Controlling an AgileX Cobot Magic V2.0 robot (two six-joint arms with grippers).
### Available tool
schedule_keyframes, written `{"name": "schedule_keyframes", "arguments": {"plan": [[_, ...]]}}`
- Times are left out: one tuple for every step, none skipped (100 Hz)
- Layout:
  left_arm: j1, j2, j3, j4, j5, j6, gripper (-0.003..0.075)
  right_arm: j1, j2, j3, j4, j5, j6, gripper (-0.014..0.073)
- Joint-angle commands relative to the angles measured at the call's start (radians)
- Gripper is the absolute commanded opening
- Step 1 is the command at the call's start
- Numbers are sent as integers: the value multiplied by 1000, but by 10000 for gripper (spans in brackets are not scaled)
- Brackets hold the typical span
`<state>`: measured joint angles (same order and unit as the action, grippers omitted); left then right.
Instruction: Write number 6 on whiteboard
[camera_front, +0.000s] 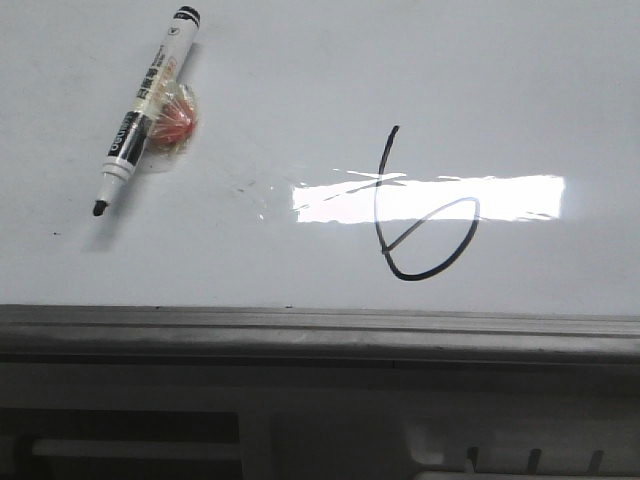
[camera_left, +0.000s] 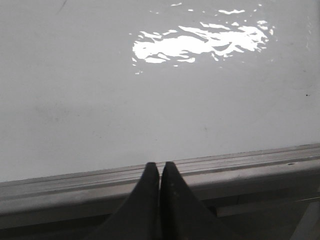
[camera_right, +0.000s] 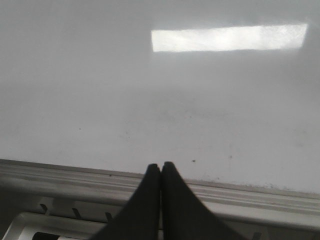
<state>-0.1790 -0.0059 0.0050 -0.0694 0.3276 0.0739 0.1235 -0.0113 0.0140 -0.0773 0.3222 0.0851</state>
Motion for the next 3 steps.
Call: {"name": "schedule_keyframes", "arguments": {"plan": [[4,-28,44,-5,-66,-10,-19,-6,-19,27,0,-18,2,-53],[4,-28,44,-5,-66,-10,-19,-6,-19,27,0,-18,2,-53],[4,-28,44,-5,-66,-10,-19,-6,-19,27,0,-18,2,-53]]}}
